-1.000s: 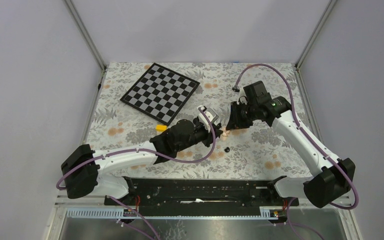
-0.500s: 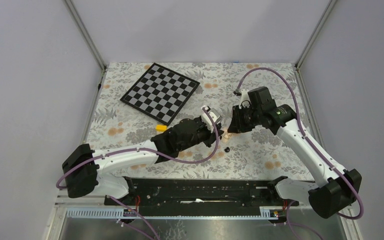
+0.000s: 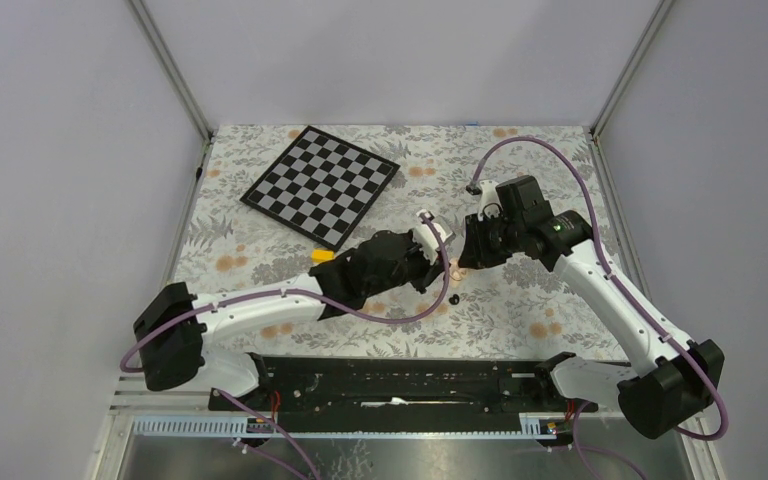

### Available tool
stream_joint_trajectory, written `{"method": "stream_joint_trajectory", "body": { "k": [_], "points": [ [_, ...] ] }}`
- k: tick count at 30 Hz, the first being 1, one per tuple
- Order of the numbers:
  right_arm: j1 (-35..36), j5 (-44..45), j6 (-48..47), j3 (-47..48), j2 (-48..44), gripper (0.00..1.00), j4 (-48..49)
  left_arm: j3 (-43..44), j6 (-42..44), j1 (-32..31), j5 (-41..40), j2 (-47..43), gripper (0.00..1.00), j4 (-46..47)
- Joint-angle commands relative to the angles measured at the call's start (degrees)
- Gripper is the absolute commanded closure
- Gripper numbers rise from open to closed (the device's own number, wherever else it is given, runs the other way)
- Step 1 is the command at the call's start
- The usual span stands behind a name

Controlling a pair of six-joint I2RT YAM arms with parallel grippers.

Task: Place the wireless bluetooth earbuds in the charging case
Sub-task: Place the earbud in the charging case.

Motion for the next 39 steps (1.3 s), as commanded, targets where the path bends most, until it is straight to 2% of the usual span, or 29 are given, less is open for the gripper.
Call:
{"method": "stream_joint_trajectory", "body": {
  "k": [1,16,22,24,30,39],
  "points": [
    [-0.1,-0.1,-1.0,0.2,-1.3,1.0,-0.1,3.7,2.3,-0.1,2.4,1.3,0.8,-2.5],
    [0.5,-1.7,-2.4,-0.4,-4.3,1.0,1.0,13.3,5.8,-0.3,8.1,7.2,0.8,-15.7],
    [0.6,-0.4,-2.0,-1.2,-5.7,1.0,2.5,13.7,5.3,-0.4,8.4,7.5,0.8,-16.3],
    [0.6,0.2,-2.1,-1.4,-5.7,1.0,2.5,13.7,4.9,-0.4,8.5,7.5,0.77,-16.2],
    [0.6,0.6,-2.0,-1.2,-5.5,1.0,2.7,14.1,3.9,-0.4,7.6,7.5,0.58,-16.2],
    [0.7,-1.2,-2.1,-2.3,-5.0,1.0,2.8,14.9,1.3,-0.5,3.9,7.3,0.57,-15.7]
  ]
}}
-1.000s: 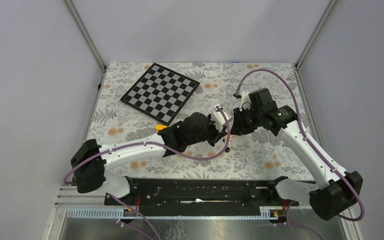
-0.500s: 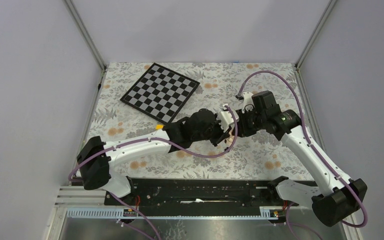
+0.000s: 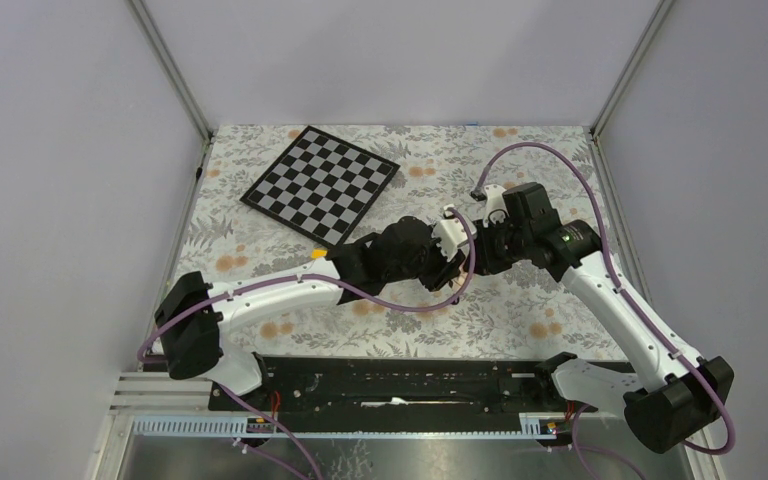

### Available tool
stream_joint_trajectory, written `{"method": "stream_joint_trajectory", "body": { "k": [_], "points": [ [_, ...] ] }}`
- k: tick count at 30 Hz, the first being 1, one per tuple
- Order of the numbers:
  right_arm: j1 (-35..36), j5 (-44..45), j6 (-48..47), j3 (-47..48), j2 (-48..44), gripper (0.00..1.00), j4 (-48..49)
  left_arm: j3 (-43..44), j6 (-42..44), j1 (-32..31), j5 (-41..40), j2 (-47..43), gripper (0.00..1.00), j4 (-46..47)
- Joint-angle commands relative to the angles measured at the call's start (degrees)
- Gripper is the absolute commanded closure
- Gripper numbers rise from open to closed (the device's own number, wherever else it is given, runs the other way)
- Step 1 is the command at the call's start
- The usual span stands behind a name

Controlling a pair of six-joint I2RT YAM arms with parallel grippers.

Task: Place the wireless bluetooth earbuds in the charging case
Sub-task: Place the earbud in the charging case.

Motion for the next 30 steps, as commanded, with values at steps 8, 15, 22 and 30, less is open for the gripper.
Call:
{"method": "stream_joint_trajectory", "body": {
  "k": [8,15,22,30],
  "points": [
    [1.0,-2.5,0.0,-0.8,-0.1,1.0,3.4,2.1,-6.5,-0.5,0.6,-1.4,0.56,2.6],
    [1.0,0.1,0.2,-0.6,-0.7,1.0,3.4,1.9,-6.1,-0.5,-0.8,-2.1,0.52,2.2],
    [1.0,3.7,1.3,-1.3,-0.9,1.0,4.2,2.2,-6.4,-0.5,-2.1,-4.0,0.5,2.1],
    [1.0,16.9,7.5,-2.7,0.7,1.0,7.0,2.7,-8.8,-0.4,-6.5,-9.3,0.43,-1.2]
  ]
}}
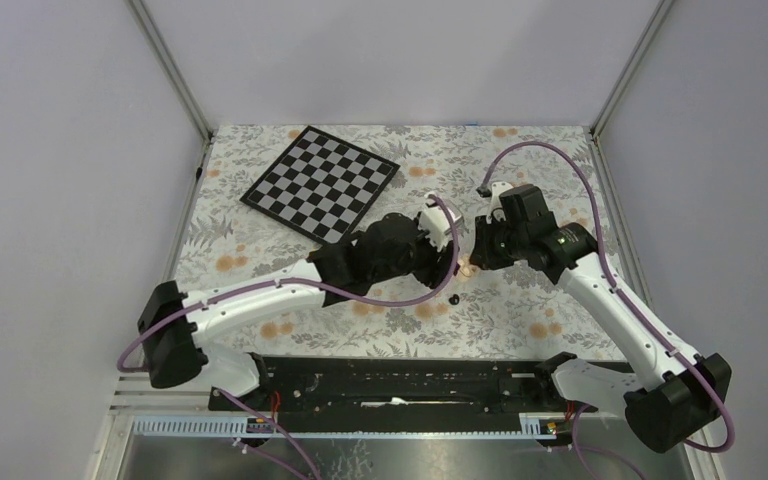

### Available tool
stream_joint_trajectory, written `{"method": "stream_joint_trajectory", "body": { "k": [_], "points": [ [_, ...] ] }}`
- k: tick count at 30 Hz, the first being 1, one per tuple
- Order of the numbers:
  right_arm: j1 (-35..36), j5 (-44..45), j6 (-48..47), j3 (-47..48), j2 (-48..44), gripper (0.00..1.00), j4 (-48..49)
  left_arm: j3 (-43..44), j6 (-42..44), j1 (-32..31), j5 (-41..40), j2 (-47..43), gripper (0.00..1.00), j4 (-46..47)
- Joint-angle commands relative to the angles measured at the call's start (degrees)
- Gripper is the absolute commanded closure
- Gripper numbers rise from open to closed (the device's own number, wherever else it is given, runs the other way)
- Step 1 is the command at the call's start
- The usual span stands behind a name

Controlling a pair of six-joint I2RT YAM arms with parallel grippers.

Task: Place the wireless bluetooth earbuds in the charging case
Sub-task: Place the earbud in the charging case, then place the charging case at the center of the board.

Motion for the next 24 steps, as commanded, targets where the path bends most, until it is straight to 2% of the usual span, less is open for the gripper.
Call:
{"method": "stream_joint_trajectory", "body": {
  "k": [1,7,14,24],
  "points": [
    [0.3,8.9,5.2,-1.0,0.8,1.0,4.4,2.0,-2.7,-0.2,-3.1,-5.5,0.42,-0.2],
    [0.3,14.6,10.2,-2.3,1.1,1.0,7.4,-2.3,-7.1,0.8,-6.4,-8.1,0.38,-0.2],
    [-1.0,20.2,10.8,-3.2,2.2,1.0,8.3,-4.6,-11.4,4.2,-4.5,-7.7,0.38,-1.0],
    [-13.6,18.4,14.1,-7.4,6.1,1.0,19.2,-6.2,-13.7,6.8,-8.0,-8.2,0.38,-3.3]
  ]
}}
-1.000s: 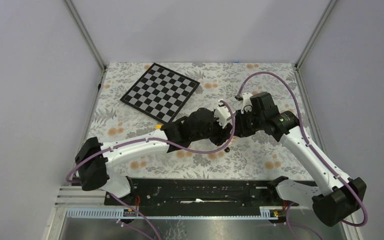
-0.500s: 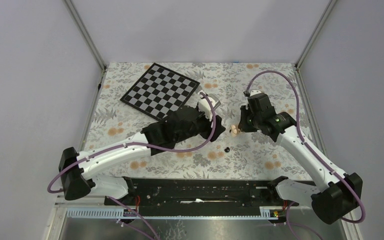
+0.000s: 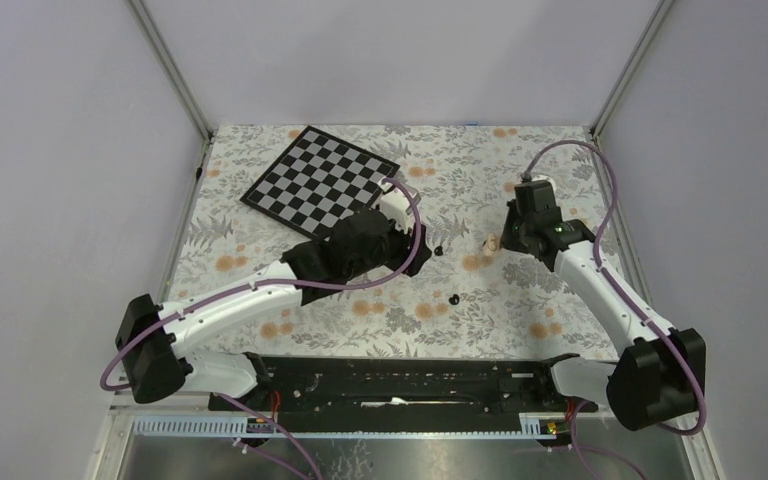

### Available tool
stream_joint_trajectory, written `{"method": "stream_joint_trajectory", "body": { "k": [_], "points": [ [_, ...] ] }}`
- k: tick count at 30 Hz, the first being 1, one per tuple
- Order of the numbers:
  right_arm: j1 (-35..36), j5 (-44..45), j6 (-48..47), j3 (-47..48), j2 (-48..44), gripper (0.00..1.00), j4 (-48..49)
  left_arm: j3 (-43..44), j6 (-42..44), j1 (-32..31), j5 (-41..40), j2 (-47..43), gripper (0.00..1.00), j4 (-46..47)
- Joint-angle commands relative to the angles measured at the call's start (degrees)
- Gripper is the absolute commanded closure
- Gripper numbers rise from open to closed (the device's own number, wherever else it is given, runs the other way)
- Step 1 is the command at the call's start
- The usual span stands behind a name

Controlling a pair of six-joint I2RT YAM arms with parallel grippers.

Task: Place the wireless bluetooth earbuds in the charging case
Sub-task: Place the charging case at the center of the board.

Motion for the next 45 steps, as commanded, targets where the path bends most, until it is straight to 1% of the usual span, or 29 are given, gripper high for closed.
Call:
{"method": "stream_joint_trajectory", "body": {
  "k": [1,11,14,16,21,31,33,36,38,41,43,45],
  "points": [
    [-5.4,0.0,3.2,-2.1,0.8,1.0,7.7,-0.7,-2.2,0.9,-3.0,-0.8,0.38,-0.3],
    [-17.1,-2.6,3.5,-4.6,5.0,1.0,13.2,-2.4,-3.1,1.2,-3.5,-1.0,0.37,-0.3],
    [-21.1,-3.3,4.8,-5.5,6.1,1.0,15.0,-1.7,-3.1,1.5,-2.9,0.4,0.37,-2.0],
    [-22.0,-3.0,5.6,-6.3,6.7,1.0,16.7,-1.2,-3.3,1.4,-2.6,1.1,0.37,-3.3],
    [-22.2,-1.0,7.2,-7.7,9.8,1.0,18.3,-2.5,-3.8,1.7,-2.5,0.1,0.36,-2.6],
    [-22.3,3.2,6.8,-10.0,12.1,1.0,17.6,-3.3,-2.7,2.4,-2.1,0.4,0.35,-2.3],
    [-22.3,4.4,6.6,-10.3,12.5,0.96,16.9,-3.1,-2.7,2.6,-1.9,0.8,0.36,-2.1],
    [-22.3,6.3,5.8,-10.3,13.1,0.81,15.9,-3.3,-2.5,2.6,-1.6,0.8,0.35,-1.9],
    [-22.3,7.5,4.9,-9.7,13.6,0.67,15.2,-3.4,-2.2,2.6,-1.6,0.7,0.35,-2.1],
    [-22.3,6.9,4.3,-8.2,15.0,0.55,14.5,-3.7,-1.9,2.8,-1.7,0.4,0.35,-2.0],
    [-22.3,6.8,4.5,-7.0,15.9,0.52,13.6,-3.9,-1.8,2.9,-1.6,0.2,0.35,-2.0],
    [-22.3,7.2,4.8,-5.8,16.2,0.51,12.2,-4.1,-1.8,3.0,-1.6,0.1,0.35,-2.1]
  ]
}}
